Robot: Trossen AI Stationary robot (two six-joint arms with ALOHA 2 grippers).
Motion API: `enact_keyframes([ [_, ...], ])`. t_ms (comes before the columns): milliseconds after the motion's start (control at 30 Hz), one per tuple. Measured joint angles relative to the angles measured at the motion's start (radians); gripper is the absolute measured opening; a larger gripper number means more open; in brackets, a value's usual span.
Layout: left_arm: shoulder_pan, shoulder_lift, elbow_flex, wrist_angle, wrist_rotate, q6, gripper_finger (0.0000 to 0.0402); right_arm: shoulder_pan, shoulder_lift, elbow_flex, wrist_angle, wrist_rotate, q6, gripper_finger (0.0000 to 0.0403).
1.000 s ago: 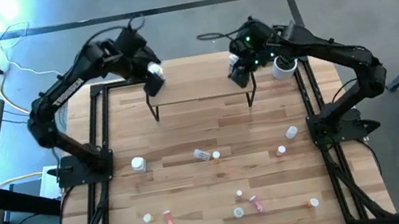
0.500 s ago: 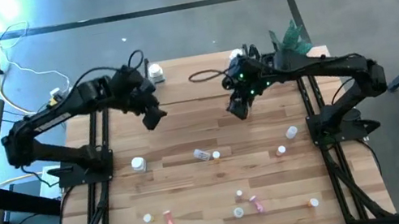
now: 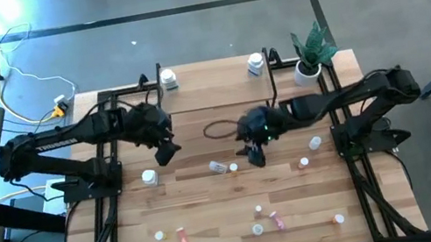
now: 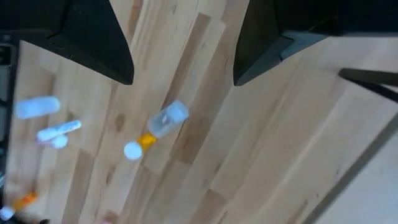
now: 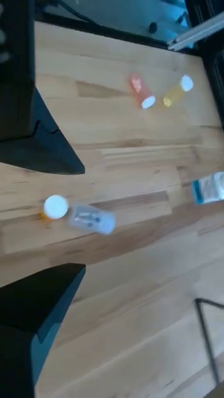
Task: Pick and place medicine bottles onto shelf by color
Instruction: Put the top orange pill bottle on the shelf
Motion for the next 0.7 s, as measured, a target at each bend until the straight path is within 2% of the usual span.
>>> enact_keyframes([
  [133, -0.050, 0.000, -0.018, -0.006, -0.046, -0.030, 0.0266, 0.058, 0.000, -0.081, 0.134, 0.091, 0.025, 0.0236],
  [300, -0.104, 0.000, -0.019, -0.040, -0.075, -0.070, 0.0266, 0.095, 0.007, -0.169, 0.291, 0.137, 0.041, 0.0236],
  [500, -0.141, 0.000, -0.019, -0.039, -0.083, -0.087, 0.0266, 0.104, 0.045, -0.242, 0.429, 0.152, 0.041, 0.0236],
  [700, -0.146, 0.001, -0.019, -0.040, -0.090, -0.087, 0.0266, 0.104, 0.120, -0.241, 0.465, 0.151, 0.039, 0.0236],
])
